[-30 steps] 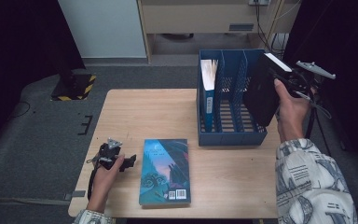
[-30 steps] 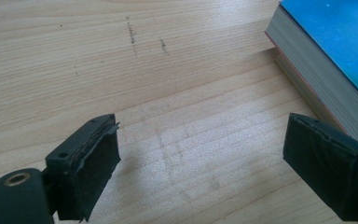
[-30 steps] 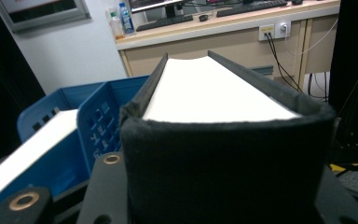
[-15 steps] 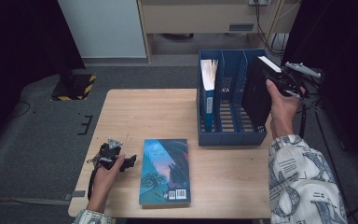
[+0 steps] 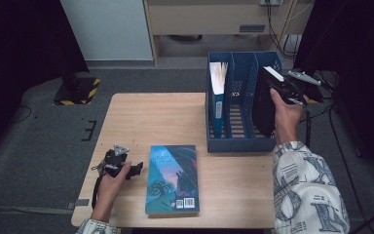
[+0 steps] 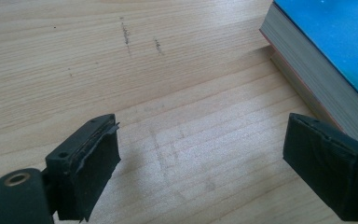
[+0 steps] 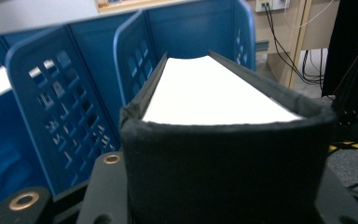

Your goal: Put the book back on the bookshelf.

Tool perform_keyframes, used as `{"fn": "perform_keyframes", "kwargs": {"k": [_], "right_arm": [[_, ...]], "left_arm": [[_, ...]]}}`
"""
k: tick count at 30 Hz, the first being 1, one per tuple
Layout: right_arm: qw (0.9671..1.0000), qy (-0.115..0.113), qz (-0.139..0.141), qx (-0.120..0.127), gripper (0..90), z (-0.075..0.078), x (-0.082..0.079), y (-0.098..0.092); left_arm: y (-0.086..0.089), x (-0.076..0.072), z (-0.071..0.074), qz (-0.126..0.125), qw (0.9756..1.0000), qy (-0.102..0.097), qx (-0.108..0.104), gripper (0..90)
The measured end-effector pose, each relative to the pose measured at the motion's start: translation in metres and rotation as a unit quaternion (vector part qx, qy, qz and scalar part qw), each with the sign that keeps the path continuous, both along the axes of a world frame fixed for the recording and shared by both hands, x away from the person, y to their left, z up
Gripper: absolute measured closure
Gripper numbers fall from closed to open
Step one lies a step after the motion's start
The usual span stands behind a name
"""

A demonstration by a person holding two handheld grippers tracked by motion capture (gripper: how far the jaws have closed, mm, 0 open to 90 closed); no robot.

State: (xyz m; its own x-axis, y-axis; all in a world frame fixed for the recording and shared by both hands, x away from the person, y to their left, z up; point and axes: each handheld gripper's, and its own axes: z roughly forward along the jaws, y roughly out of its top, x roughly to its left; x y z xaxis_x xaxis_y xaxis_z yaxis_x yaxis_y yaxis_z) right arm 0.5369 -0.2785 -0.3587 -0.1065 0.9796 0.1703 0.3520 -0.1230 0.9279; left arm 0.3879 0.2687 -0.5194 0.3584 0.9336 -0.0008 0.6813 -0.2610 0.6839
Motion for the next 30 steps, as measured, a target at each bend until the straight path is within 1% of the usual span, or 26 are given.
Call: {"fn": "perform_keyframes", "kwargs": {"k": [2,5,10,12,14,17,18,20,23,26,30], "right_arm": [[1.0,0.002,0.003,-0.005,53.1,-0.003,0.002,0.001],[1.0,0.002,-0.002,0.002,53.1,-0.007,0.006,0.002],[1.0,0.003,-0.005,0.002,53.1,-0.012,0.01,0.004],[1.0,0.004,-0.004,-0.002,53.1,-0.015,0.011,0.004],[1.0,0.002,-0.006,0.001,53.1,-0.016,0.012,0.005],[0.9998,-0.002,-0.016,0.013,53.1,-0.022,0.011,0.001],[0.9997,-0.003,-0.015,0.017,53.1,-0.024,0.012,-0.001],[0.9996,0.0,-0.019,0.019,53.1,-0.027,0.012,-0.002],[0.9997,0.002,-0.02,0.013,53.0,-0.029,0.014,-0.003],[0.9996,-0.001,-0.019,0.021,53.1,-0.03,0.016,-0.004],[0.9997,-0.004,-0.017,0.016,53.0,-0.032,0.019,-0.001]], "left_arm": [[0.0,0.0,0.0,-0.001,1.0,-0.001,0.0,9.9],[-0.001,0.0,0.0,-0.003,1.0,0.0,0.002,9.9],[-0.001,0.0,0.0,-0.004,1.0,0.0,0.002,9.9],[-0.001,0.0,0.0,-0.004,1.0,0.001,0.003,9.9],[-0.002,0.0,-0.001,-0.005,1.0,0.002,0.004,9.9],[-0.002,0.0,0.0,-0.005,1.0,0.001,0.003,9.9],[-0.002,0.0,0.0,-0.006,1.0,0.001,0.004,9.9],[-0.002,0.0,0.0,-0.006,1.0,0.001,0.004,9.9],[-0.002,0.0,-0.001,-0.006,1.0,0.002,0.005,9.9],[-0.002,0.0,-0.001,-0.006,1.0,0.002,0.006,9.9],[-0.003,0.0,-0.001,-0.008,0.9999,0.002,0.006,9.9]]}}
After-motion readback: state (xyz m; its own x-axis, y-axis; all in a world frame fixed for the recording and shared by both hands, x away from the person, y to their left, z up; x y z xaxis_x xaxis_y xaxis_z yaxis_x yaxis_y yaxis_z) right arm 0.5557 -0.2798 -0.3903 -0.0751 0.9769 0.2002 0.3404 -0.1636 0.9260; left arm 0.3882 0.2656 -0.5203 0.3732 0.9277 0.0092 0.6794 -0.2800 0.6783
